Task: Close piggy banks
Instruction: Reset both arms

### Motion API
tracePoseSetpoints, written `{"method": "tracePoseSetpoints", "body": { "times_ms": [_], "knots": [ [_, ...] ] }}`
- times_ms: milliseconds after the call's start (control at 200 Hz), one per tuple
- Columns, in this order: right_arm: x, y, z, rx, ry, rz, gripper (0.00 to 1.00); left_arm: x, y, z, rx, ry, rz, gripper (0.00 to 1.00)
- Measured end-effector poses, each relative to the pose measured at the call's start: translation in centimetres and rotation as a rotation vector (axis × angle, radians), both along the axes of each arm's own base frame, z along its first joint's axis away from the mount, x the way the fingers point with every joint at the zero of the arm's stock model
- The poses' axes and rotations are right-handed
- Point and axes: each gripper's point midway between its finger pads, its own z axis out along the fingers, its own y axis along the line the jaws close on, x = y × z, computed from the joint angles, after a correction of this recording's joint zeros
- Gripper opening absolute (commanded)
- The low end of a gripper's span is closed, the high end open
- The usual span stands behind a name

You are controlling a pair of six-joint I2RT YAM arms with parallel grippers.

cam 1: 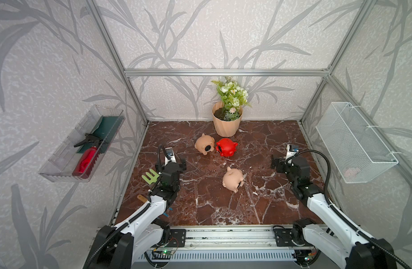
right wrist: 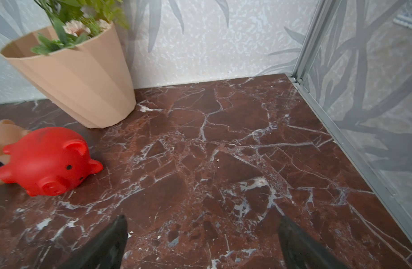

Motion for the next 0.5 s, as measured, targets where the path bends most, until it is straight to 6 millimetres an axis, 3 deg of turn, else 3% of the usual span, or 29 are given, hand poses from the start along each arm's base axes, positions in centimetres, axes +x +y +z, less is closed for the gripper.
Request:
{"method": "tracePoseSetpoints", "body": {
  "times_ms": [205, 500],
  "knots": [
    [1.4, -2.8, -3.8, -0.059, 0.04, -0.079, 0.99, 0.0, 3.8, -5.2, 0.023, 0.097, 0.113, 1.0],
    [2.5, -2.9, -9.2, -0.124, 0.027, -0.038, 0.99, 3.0, 4.6, -6.2, -0.01, 0.04, 0.093, 1.0]
  ]
}}
